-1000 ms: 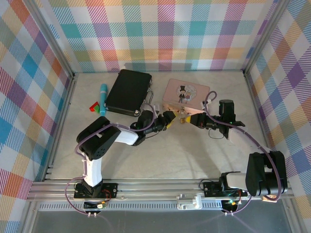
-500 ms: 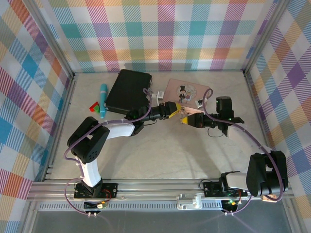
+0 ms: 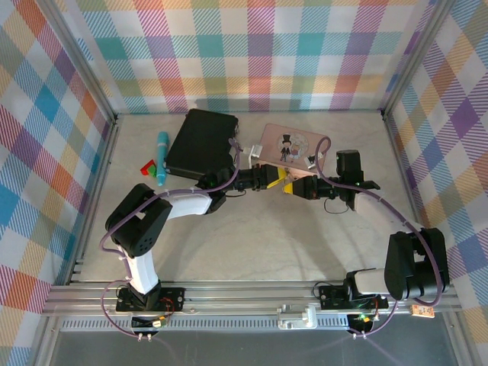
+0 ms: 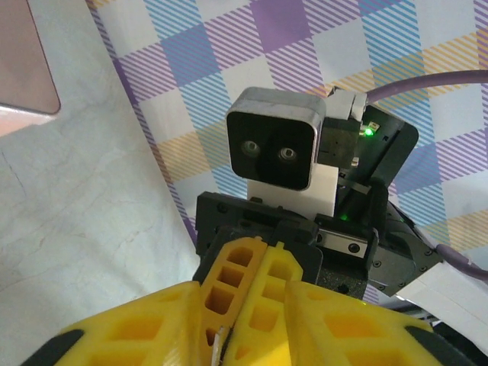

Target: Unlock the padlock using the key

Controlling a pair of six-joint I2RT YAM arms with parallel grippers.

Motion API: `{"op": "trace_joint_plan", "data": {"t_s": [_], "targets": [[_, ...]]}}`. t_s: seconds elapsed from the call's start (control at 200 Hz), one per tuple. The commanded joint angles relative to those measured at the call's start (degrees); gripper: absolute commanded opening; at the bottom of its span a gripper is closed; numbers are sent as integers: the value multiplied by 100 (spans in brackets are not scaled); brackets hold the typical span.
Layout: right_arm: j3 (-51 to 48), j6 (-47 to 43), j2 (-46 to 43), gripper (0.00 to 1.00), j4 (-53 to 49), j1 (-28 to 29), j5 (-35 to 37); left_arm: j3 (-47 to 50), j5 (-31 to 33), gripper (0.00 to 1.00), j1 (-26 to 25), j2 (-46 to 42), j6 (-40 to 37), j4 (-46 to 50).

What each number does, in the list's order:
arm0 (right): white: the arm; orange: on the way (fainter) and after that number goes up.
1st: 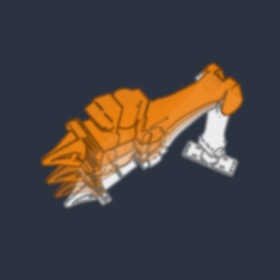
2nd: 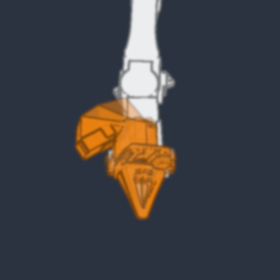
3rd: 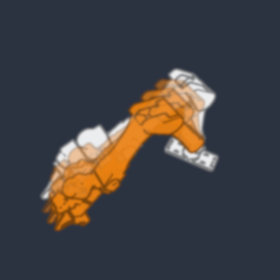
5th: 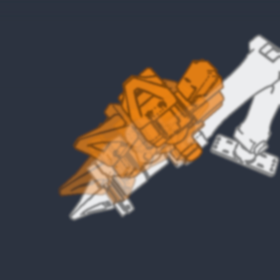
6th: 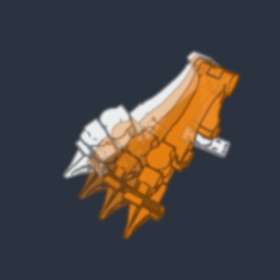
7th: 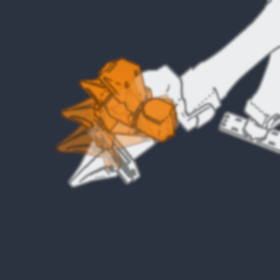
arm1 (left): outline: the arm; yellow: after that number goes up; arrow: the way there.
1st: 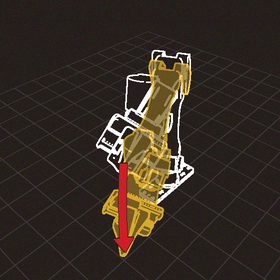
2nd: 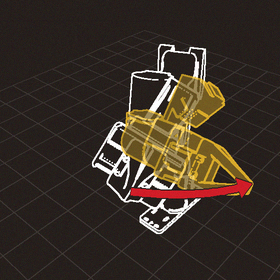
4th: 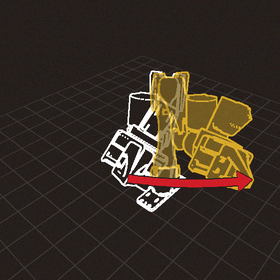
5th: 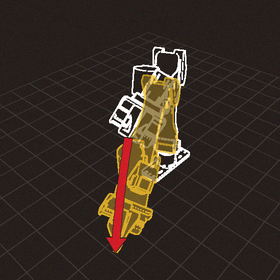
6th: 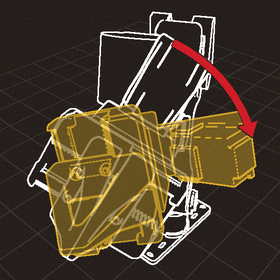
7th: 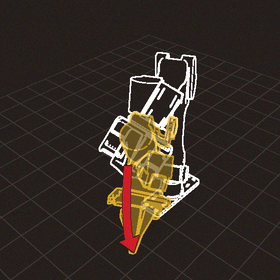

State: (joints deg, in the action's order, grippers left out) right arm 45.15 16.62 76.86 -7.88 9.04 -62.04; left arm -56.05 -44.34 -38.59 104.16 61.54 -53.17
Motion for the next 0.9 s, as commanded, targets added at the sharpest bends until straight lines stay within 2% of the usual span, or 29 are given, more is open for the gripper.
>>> {"op": "trace_joint_plan", "data": {"t_s": [0.0, 0.22, 0.385, 0.565, 0.645, 0.895], "targets": [[180, -124, 51, 0, 0, 38, -22, -36, -257, 27, -103, -89, -18, -326], [146, -54, 40, 0, 116, 41, 32, -37, -318, 18, -146, -79, -16, -271], [134, -34, 18, 0, 173, 45, 61, -19, -331, 17, -183, -150, -192, 0], [92, -33, 2, 0, 189, 46, -21, 83, -106, 30, -185, -331, -602, 626], [65, -34, -13, 0, 183, 48, -30, 79, -31, 31, -182, -386, -726, 821], [29, 51, -13, 0, 311, 54, -14, 24, -97, 6, -210, -418, -738, 839]]}}
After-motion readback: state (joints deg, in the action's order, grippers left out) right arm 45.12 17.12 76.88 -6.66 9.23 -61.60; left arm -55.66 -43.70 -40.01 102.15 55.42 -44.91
